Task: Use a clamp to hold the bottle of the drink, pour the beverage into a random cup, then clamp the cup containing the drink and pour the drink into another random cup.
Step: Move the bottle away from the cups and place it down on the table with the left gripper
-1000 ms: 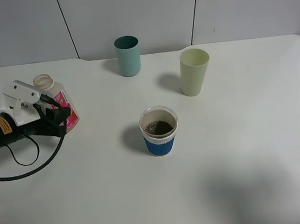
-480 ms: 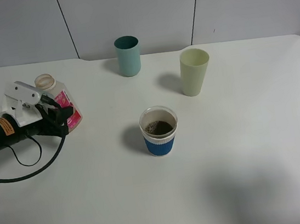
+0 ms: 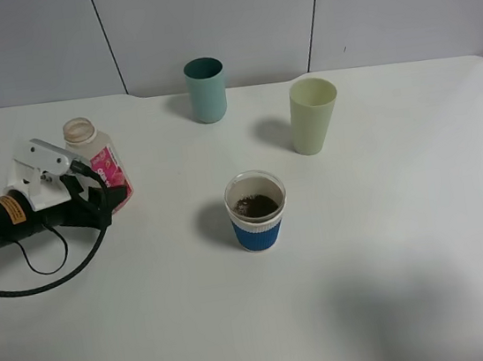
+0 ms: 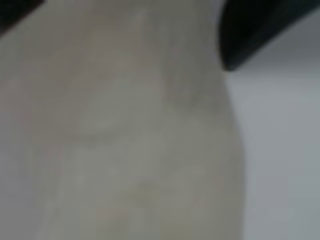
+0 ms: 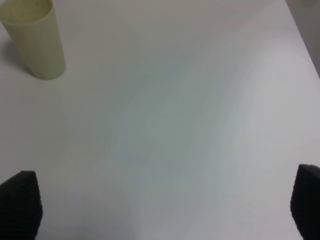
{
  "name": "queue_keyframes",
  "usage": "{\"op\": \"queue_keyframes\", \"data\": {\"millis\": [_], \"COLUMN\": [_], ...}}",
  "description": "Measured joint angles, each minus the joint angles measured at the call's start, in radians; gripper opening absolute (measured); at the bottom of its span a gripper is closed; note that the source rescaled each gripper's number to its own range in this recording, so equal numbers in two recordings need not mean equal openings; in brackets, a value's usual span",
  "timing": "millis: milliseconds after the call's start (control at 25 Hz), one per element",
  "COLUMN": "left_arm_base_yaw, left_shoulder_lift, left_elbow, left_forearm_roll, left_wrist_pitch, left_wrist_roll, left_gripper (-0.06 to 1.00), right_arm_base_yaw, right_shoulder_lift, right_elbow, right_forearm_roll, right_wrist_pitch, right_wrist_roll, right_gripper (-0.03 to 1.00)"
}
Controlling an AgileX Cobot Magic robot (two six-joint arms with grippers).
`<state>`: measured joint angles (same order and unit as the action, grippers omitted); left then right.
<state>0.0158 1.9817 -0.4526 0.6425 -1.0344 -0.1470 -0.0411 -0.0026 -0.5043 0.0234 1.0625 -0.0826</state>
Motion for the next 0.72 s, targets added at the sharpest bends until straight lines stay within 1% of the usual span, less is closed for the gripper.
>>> {"op": "queue_keyframes", "data": {"millis": [40,80,160,280,480,640,720], "left_arm_base_yaw": [0.0,0.0,0.0,0.0,0.0,0.0,0.0], "left_shoulder_lift": [0.0,0.0,0.001,-0.016,-0.103,-0.2,-0.251], "left_elbow": [0.0,0.0,0.0,0.015,0.061,0.136,0.187], "left_forearm_roll": [0.0,0.0,0.0,0.0,-0.013,-0.047,-0.072], "left_wrist_pitch": [0.0,0.0,0.0,0.005,0.014,0.019,0.026], "left_wrist_roll": [-0.005,-0.007,-0.01,-0.013,-0.017,-0.023,-0.023], "left_gripper": [0.66,0.69,0.72,0.73,0.73,0.73,0.76], "right_arm_base_yaw": [0.0,0.0,0.0,0.0,0.0,0.0,0.0], "right_shoulder_lift": [0.0,0.0,0.0,0.0,0.0,0.0,0.0], "right_elbow": [0.0,0.0,0.0,0.0,0.0,0.0,0.0], "right_forearm_roll": [0.0,0.0,0.0,0.0,0.0,0.0,0.0], "right_wrist_pitch": [0.0,0.0,0.0,0.0,0.0,0.0,0.0], "right_wrist_roll": [0.0,0.0,0.0,0.0,0.0,0.0,0.0], "right_gripper": [1.0,1.0,1.0,1.0,1.0,1.0,1.0]}}
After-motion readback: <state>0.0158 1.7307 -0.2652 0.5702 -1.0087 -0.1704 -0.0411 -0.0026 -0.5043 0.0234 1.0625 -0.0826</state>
